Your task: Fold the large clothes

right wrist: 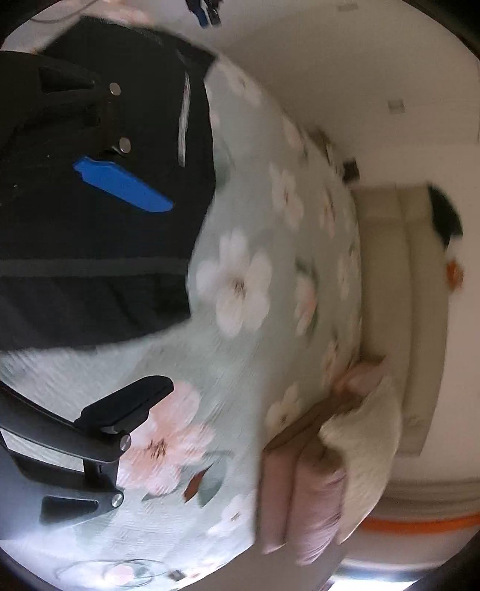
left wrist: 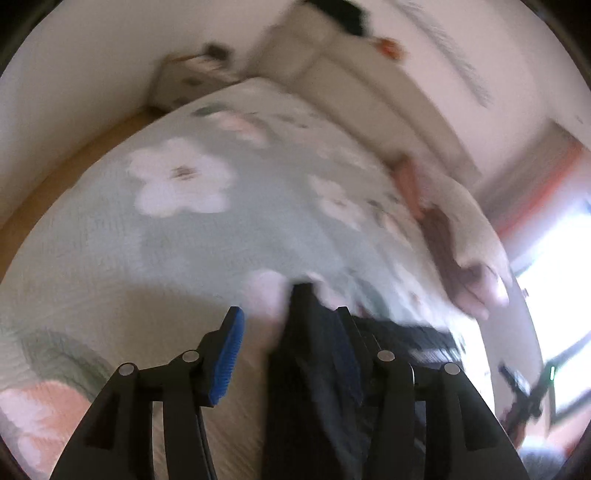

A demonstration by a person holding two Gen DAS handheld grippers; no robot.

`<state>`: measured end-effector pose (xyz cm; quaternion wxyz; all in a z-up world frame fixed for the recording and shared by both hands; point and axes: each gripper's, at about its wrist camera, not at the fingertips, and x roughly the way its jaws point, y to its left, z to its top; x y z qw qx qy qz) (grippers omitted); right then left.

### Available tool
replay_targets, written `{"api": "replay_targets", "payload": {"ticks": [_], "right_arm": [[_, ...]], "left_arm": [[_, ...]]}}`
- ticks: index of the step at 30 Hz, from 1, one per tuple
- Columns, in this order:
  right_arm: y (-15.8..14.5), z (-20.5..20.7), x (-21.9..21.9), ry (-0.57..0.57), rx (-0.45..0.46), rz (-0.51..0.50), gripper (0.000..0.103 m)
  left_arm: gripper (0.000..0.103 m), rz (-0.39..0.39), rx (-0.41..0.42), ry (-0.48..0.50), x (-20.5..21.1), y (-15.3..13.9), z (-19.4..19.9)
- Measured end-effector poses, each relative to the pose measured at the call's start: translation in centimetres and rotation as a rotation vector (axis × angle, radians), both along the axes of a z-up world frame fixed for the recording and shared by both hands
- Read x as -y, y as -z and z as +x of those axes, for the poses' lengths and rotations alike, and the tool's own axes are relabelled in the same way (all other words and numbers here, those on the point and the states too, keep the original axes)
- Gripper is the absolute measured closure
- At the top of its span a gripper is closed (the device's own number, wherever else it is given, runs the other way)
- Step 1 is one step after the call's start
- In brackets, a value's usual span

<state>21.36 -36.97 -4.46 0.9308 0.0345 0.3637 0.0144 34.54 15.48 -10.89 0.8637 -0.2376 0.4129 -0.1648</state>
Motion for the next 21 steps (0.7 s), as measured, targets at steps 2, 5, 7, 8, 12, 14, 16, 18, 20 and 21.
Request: {"api": "replay_targets", "payload": {"ticks": [2,5,7,8,12,14,16,18,20,21], "right_arm": [[-0.4,0.0,-3.1,-0.063,-0.033,0.021,0.011],[1.2,1.1,-7.7,-0.136,-0.138,0.036,0.011],[4.2,2.2,-10.3,-0.183,-0.253,-0.014,0.011],[6.8,3.1,-11.8,-0.214,-0.354,-0.072,0.012],[11.7,4.2,-11.7,-0.186,-0.401,-0.016,0.003],[11.5,4.2,-11.4,-0.176,-0.399,-0.002,0.003],[10.8,3.8,-11.5,-0.181,-0.383,-0.011,0.005],[8.9,3.5,-11.7,-0.203,-0.341,0.001,0.011],[6.1,3.7,-11.6,-0.199,-0.264,0.029,0.017],[5.0,4.2,-11.5,-0.186,-0.218,0.04,0.018]], "left_arm": [[0.05,0.074,0.035,0.117,4.4,-1.3,-2.3],[0.049,0.138,0.051,0.255,9.9,-1.3,-5.8],[0.048,0.174,0.016,0.344,14.0,0.5,-6.9],[0.048,0.238,-0.038,0.369,15.8,2.2,-7.1],[0.036,0.255,-0.162,0.289,16.2,7.7,-5.9],[0.036,0.192,-0.163,0.262,15.2,7.6,-5.3],[0.036,0.235,-0.142,0.278,15.7,6.8,-5.5],[0.036,0.282,-0.117,0.301,16.6,5.3,-5.9],[0.036,0.265,-0.063,0.298,17.2,3.1,-5.4],[0.036,0.241,-0.034,0.278,17.3,2.1,-4.7]]}}
